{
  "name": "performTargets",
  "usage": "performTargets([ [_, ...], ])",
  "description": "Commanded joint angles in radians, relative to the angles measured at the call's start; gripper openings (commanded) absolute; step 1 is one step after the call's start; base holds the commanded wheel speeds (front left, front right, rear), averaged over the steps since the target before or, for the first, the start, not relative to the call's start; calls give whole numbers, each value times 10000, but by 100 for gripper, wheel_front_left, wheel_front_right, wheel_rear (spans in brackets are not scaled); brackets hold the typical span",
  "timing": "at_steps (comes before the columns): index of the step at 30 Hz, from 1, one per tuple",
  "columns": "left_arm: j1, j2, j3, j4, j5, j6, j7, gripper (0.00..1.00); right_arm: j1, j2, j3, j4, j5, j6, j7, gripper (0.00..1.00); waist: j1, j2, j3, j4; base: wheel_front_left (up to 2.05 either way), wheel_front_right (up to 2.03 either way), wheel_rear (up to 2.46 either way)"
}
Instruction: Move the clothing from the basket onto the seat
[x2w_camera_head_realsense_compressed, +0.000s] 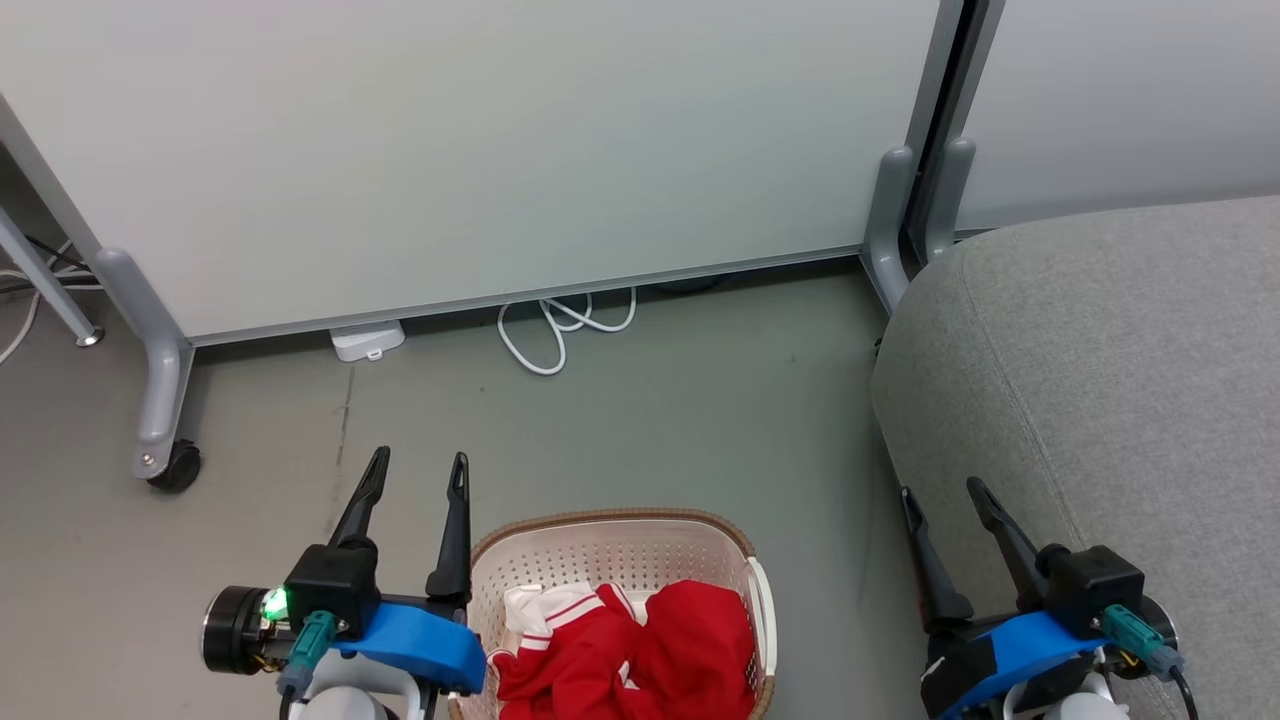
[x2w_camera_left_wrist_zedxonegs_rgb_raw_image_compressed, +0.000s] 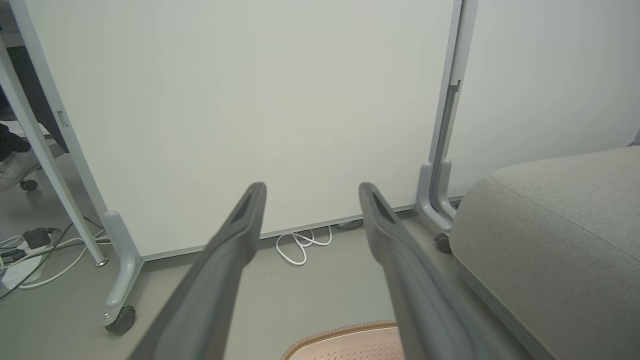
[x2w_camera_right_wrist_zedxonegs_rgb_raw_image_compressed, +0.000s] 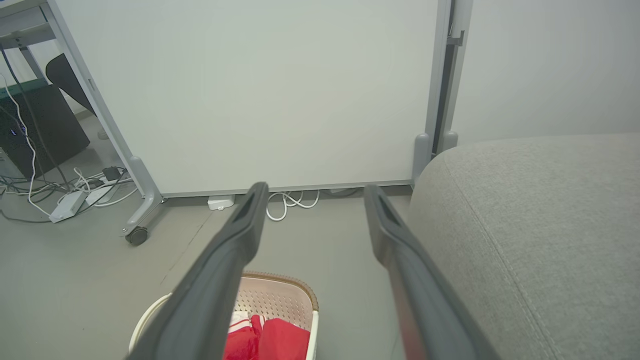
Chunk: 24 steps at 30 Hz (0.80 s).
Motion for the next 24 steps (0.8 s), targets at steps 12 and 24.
performTargets([
  [12,-1295,327,-384,1112,421,-446,-44,100,-626,-56,133,-200,90,4,-37,100,0,0,1040,-615,0,0,0],
  [24,-3235,1118,-2273,3019,376,-553,-39,100,-1654,-53,466,-497,249,4,-37,100,0,0,2850,-1348,0,0,0],
])
